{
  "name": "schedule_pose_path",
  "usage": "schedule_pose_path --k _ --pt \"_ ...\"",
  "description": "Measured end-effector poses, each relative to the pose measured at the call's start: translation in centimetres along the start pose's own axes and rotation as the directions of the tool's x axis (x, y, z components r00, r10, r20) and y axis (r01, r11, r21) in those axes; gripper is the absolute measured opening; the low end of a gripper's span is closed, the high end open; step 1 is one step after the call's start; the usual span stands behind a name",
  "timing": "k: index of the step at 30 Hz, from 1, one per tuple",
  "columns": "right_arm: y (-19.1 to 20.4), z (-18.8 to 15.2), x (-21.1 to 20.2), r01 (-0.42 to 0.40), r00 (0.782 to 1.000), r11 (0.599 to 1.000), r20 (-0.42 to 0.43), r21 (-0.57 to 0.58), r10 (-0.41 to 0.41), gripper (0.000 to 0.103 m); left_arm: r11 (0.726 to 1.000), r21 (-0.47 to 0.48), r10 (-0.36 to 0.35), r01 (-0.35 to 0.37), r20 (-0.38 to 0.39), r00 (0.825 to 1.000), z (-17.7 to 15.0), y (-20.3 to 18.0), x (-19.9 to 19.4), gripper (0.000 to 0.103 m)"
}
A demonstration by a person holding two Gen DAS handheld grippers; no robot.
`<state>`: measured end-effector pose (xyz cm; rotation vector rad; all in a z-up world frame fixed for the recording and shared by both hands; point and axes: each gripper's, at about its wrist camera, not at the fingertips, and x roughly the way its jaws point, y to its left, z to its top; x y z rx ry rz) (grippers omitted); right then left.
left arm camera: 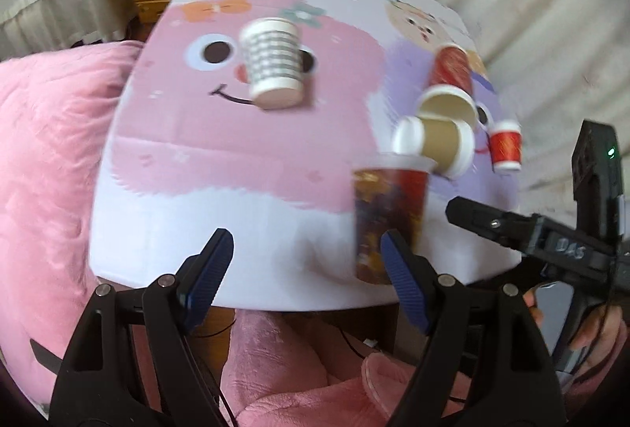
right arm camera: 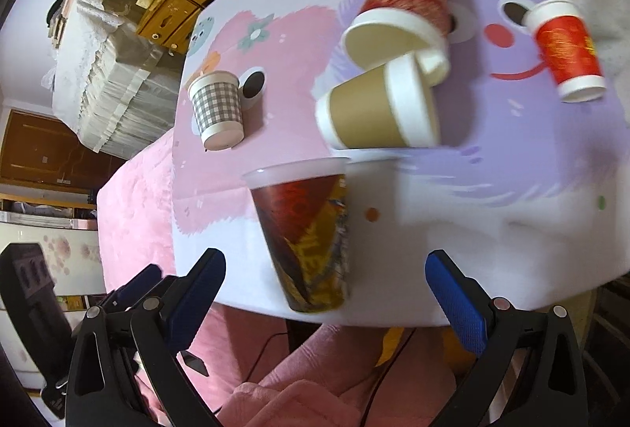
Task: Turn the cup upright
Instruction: 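Carry the upright cup toward the right gripper while the right gripper approaches it, then close the right gripper on the cup while the left gripper releases and withdraws, then lower the cup rim-up onto the tablecloth with the right gripper and open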
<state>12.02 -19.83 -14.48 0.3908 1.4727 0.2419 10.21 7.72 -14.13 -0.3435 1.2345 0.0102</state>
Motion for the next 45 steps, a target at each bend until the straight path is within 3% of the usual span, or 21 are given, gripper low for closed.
schedule_pose_path --k 5,11,18,22,29,33,37,40,45 --pt "2.8 0.8 3.3 0.136 0.991 0.991 0.006 -0.02 -0.136 0.103 1.0 -0.004 -0.021 0.021 -0.001 1.0 1.6 3.3 0.3 0.075" --pt "3.8 1.3 6.8 0.205 0.979 0.979 -0.004 0.008 -0.205 0.103 0.999 0.037 -0.038 0.038 -0.012 0.999 3.4 5.8 1.2 0.075" --pt "4.5 1.7 9.3 0.266 0.964 0.964 0.015 0.009 -0.266 0.101 0.994 0.093 -0.053 0.06 -0.079 0.996 4.6 6.5 3.4 0.075" --pt "4.6 1.8 10.9 0.241 0.97 0.971 0.007 -0.002 -0.241 0.076 0.991 0.104 -0.073 0.082 -0.085 0.994 5.8 6.3 3.8 0.075" --pt "5.5 1.7 9.9 0.145 0.986 0.989 0.083 -0.042 -0.141 0.074 0.988 0.126 -0.078 0.089 -0.091 0.993 7.4 5.0 4.0 0.075" --pt "6.1 1.5 8.5 0.104 0.983 0.992 0.161 -0.075 -0.091 0.074 0.99 0.116 -0.069 0.078 -0.081 0.994 8.0 5.1 3.8 0.075" --pt "6.8 0.7 7.1 0.09 0.965 0.987 0.257 -0.135 -0.053 0.074 0.994 0.073 -0.082 0.085 -0.051 0.995 8.6 5.8 3.4 0.075" --pt "7.3 -0.4 6.3 0.098 0.938 0.976 0.346 -0.193 -0.025 0.074 0.994 0.04 -0.099 0.1 -0.025 0.995 9.1 6.2 2.8 0.075" --pt "7.8 -2.8 5.7 0.17 0.857 0.946 0.516 -0.277 -0.003 0.074 0.993 -0.025 -0.117 0.116 -0.044 0.992 9.1 7.0 3.1 0.075"
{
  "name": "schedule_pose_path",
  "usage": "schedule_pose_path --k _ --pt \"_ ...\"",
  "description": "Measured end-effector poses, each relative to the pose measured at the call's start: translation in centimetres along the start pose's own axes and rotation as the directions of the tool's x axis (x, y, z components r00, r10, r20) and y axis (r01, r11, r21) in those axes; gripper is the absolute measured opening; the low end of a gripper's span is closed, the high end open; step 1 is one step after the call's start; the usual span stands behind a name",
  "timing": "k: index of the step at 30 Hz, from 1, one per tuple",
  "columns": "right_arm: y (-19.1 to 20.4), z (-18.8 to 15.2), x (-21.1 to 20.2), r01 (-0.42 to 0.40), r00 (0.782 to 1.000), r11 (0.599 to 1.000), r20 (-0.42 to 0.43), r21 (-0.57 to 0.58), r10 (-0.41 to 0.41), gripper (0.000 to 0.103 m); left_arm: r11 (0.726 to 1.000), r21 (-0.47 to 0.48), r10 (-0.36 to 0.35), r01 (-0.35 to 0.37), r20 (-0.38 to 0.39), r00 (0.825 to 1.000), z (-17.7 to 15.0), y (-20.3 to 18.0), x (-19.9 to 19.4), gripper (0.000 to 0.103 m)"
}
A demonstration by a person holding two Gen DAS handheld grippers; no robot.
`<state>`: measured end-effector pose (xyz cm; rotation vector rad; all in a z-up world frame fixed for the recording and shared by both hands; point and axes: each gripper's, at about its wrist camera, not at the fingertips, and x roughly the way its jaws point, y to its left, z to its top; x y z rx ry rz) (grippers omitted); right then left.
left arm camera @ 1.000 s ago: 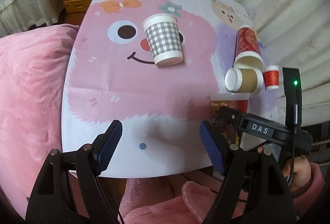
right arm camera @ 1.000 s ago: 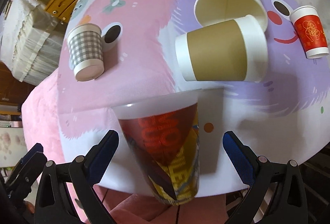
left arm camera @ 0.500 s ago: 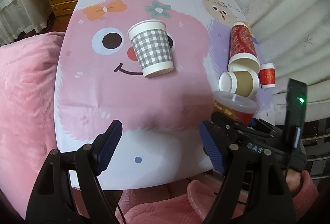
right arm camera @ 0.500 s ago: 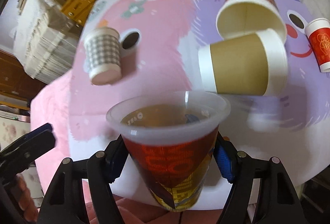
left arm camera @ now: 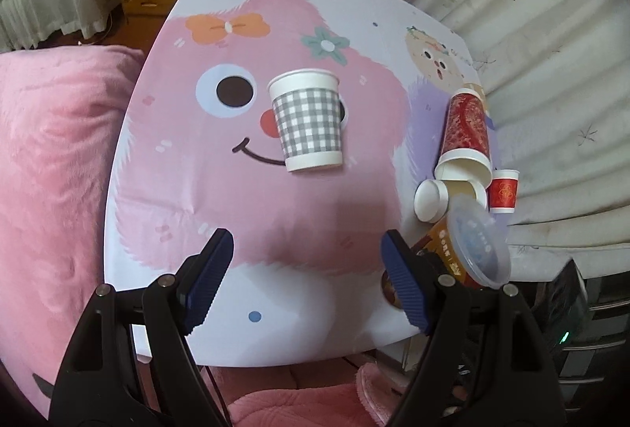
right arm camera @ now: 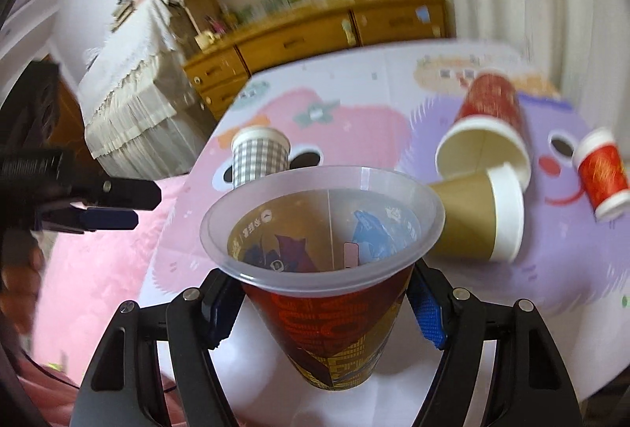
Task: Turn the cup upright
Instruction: 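Lower the cup rim-up onto the tablecloth with the right gripper and open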
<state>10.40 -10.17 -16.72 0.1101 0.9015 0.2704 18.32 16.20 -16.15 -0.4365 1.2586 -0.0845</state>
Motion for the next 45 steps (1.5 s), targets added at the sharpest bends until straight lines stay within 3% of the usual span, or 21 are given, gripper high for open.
schedule_pose_path --k 2,6,13,23,27,35,40,45 --pt "0.6 -0.9 -0.7 0.042 0.996 0.997 0.081 -0.069 -0.036 0.074 1.0 -0.001 0.001 -0.001 -0.012 1.0 -0.2 0.1 0.2 0.075" --pt "1.8 -2.7 -1.0 0.108 0.984 0.985 0.157 -0.137 -0.086 0.074 1.0 0.025 0.015 -0.015 -0.012 1.0 -0.4 -0.1 0.1 0.075" --pt "2.6 -3.7 0.0 0.177 0.972 0.973 0.184 -0.151 -0.148 0.075 0.998 0.05 0.033 -0.033 -0.008 0.999 -0.9 0.1 -0.3 0.075" --pt "0.9 -4.2 0.2 0.159 0.985 0.981 0.088 -0.112 -0.15 0.076 0.999 0.048 0.004 -0.003 -0.032 0.999 -2.0 -0.4 0.1 0.075" --pt "0.6 -4.7 -0.2 0.139 0.99 0.983 0.036 -0.121 -0.136 0.088 0.998 0.069 -0.002 0.005 -0.039 0.999 -2.9 -1.4 0.2 0.075" --pt "1.2 -5.5 -1.0 0.056 0.994 0.973 -0.084 -0.223 -0.076 0.092 1.0 0.018 0.009 -0.009 0.005 1.0 -5.2 -2.5 -1.0 0.075" --pt "0.8 -4.9 -2.4 -0.015 0.981 0.97 -0.189 -0.242 -0.033 0.092 0.999 -0.035 0.038 -0.036 0.051 0.998 -6.7 -3.2 -2.6 0.075" --pt "-1.2 -4.9 -4.0 -0.044 0.953 0.975 -0.303 -0.22 -0.026 0.093 0.996 -0.067 0.063 -0.058 0.074 0.995 -8.8 -3.9 -4.0 0.075"
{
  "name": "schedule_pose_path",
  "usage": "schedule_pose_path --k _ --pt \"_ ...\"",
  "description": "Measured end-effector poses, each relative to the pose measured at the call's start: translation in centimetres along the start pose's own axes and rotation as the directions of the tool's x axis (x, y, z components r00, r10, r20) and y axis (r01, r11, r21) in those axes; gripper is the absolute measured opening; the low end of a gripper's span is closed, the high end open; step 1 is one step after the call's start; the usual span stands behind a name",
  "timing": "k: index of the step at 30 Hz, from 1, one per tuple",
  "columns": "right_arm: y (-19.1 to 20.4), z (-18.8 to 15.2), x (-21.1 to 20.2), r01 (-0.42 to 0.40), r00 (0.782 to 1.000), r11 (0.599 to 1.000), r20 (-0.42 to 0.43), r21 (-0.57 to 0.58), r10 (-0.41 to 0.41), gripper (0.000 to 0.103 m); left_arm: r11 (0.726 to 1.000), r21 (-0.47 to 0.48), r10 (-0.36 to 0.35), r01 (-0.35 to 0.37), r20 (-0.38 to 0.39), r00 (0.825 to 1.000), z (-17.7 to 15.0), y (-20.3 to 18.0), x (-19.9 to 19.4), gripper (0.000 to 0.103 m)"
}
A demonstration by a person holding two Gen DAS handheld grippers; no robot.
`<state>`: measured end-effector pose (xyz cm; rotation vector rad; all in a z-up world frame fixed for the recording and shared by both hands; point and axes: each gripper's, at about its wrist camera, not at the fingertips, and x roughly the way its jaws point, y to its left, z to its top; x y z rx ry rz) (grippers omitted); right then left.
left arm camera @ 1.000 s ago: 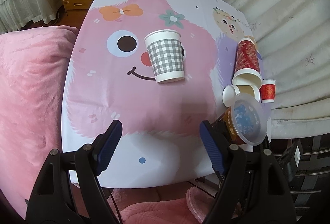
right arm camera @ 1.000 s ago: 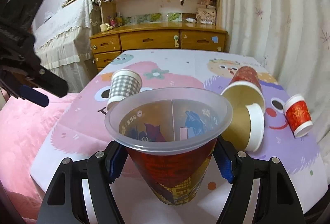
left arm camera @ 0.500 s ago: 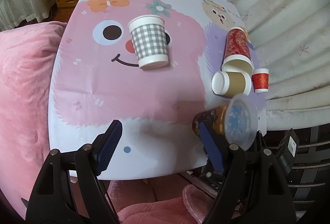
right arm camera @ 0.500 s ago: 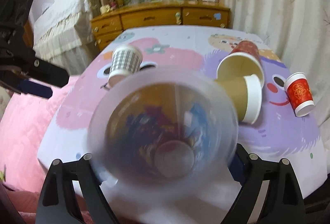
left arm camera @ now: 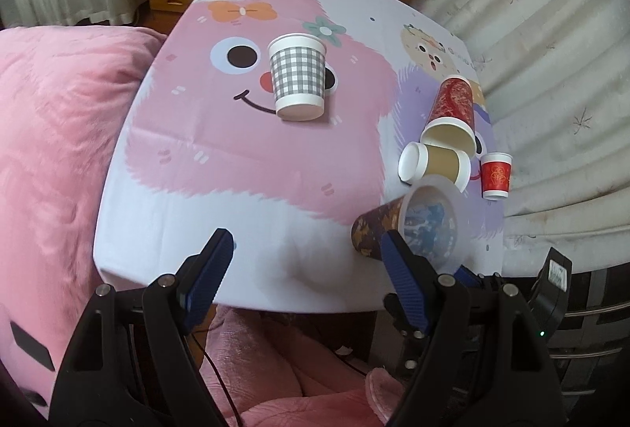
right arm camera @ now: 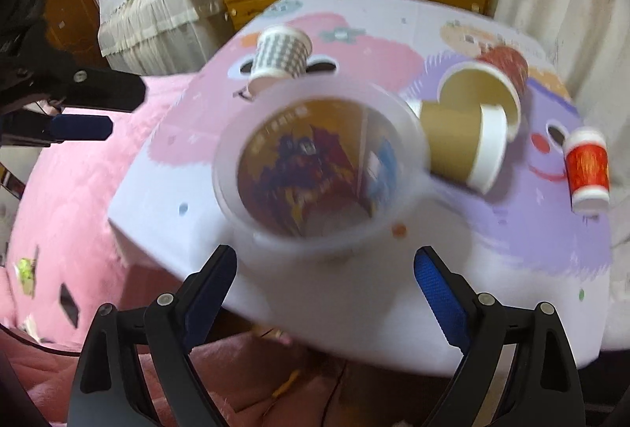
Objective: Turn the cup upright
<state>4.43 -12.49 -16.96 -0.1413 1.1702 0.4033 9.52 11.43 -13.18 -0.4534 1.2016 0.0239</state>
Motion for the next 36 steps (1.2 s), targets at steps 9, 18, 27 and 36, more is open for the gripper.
schedule_pose_path --k 9,18,27,36 --pt "-5.8 -2.9 -5.9 -0.064 0.989 0.978 -0.122 0.198 0.089 0.095 0.998 0.043 -0.04 0.036 0.095 0.995 -3.9 -2.1 -4.9 0.075" --pt "-7.9 -2.8 -14.3 -0.077 0.992 0.931 -0.067 0.357 0.108 0.102 0.991 0.115 0.042 -0.061 0.159 0.986 -6.8 -8.4 -8.3 0.075" --pt "-6.1 -2.5 -17.3 -0.014 0.999 0.941 -0.028 0.337 0.025 0.102 0.976 0.121 0.157 -0.183 0.199 0.967 -8.0 -11.1 -7.9 0.075" --pt "-7.1 -1.7 -17.5 0.051 0.999 0.947 -0.021 0.318 -0.046 0.102 0.971 0.096 0.198 -0.221 0.209 0.958 -6.9 -11.4 -7.4 0.083"
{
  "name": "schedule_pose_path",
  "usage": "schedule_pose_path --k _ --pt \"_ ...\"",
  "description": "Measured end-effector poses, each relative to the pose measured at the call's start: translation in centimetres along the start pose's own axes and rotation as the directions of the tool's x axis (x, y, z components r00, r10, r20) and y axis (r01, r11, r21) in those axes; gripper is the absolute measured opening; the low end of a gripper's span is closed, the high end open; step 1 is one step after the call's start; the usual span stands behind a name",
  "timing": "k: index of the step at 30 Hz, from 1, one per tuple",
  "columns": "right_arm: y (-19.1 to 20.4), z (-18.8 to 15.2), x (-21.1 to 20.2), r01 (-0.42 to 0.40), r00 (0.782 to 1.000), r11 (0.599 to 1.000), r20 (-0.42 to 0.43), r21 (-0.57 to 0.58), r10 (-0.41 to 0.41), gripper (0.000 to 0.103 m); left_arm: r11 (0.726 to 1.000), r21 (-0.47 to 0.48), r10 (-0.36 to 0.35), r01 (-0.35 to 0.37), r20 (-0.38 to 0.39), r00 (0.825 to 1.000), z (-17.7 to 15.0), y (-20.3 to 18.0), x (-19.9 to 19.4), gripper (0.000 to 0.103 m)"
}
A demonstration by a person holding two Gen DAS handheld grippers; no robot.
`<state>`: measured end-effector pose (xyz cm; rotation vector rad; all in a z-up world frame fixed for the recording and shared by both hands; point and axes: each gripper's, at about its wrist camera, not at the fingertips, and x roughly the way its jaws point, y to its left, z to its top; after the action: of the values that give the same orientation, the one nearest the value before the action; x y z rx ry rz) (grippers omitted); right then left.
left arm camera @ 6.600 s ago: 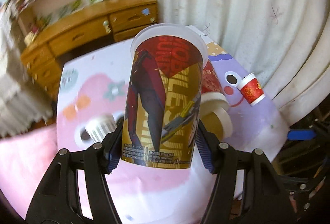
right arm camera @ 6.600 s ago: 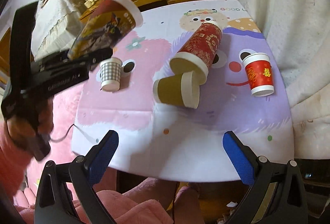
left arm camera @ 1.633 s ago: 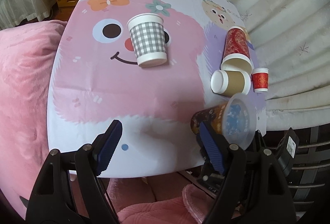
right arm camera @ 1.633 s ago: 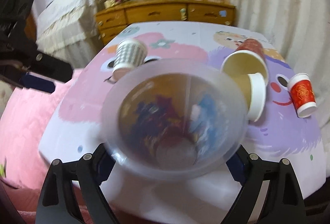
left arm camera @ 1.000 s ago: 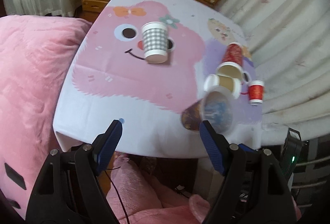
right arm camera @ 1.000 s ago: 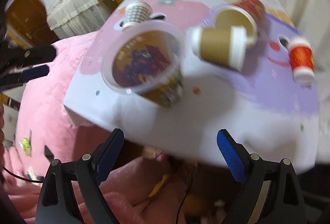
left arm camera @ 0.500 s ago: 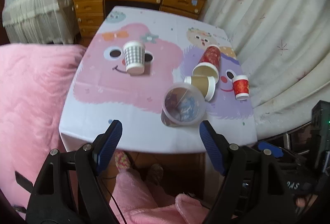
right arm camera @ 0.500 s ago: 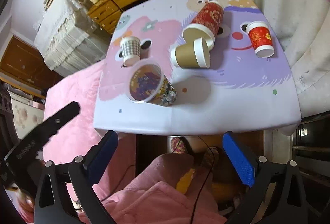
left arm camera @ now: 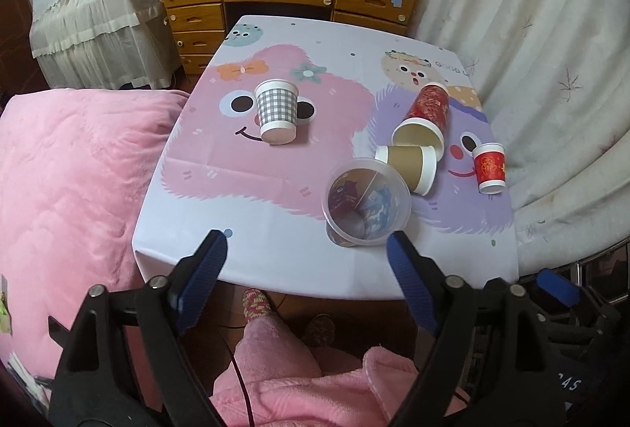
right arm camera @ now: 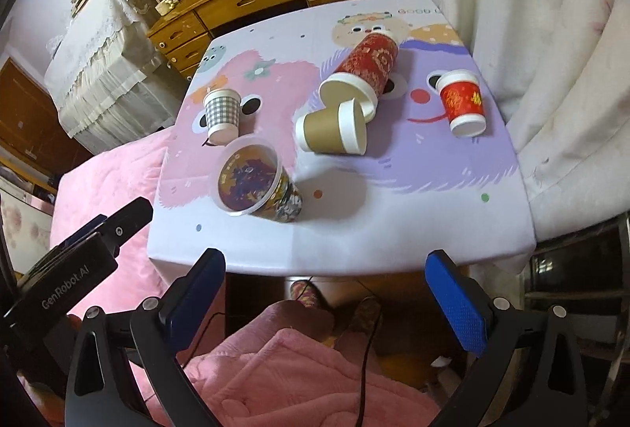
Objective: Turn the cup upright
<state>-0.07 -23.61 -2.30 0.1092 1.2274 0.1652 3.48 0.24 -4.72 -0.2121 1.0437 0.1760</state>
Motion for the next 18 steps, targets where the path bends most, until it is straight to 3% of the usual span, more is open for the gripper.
schedule_pose_path --k 3,8,18 --pt "0.3 0.5 -0.1 0.02 1.0 0.999 0.023 -0.032 -0.019 0.102 1.0 -0.002 0.003 -0.003 -0.004 1.0 0.2 -0.2 0.3 0.085" --pt "1.0 1.0 0.1 0.039 0.999 0.996 0.025 -0.084 -0.037 0.102 1.0 0.01 0.011 -0.011 0.015 1.0 0.4 -0.5 0.3 0.102" --pt "1.4 1.4 -0.3 0.047 0.998 0.995 0.055 -0.086 -0.043 0.103 1.0 0.018 0.02 -0.021 0.046 0.999 0.6 -0.2 -0.5 0.102"
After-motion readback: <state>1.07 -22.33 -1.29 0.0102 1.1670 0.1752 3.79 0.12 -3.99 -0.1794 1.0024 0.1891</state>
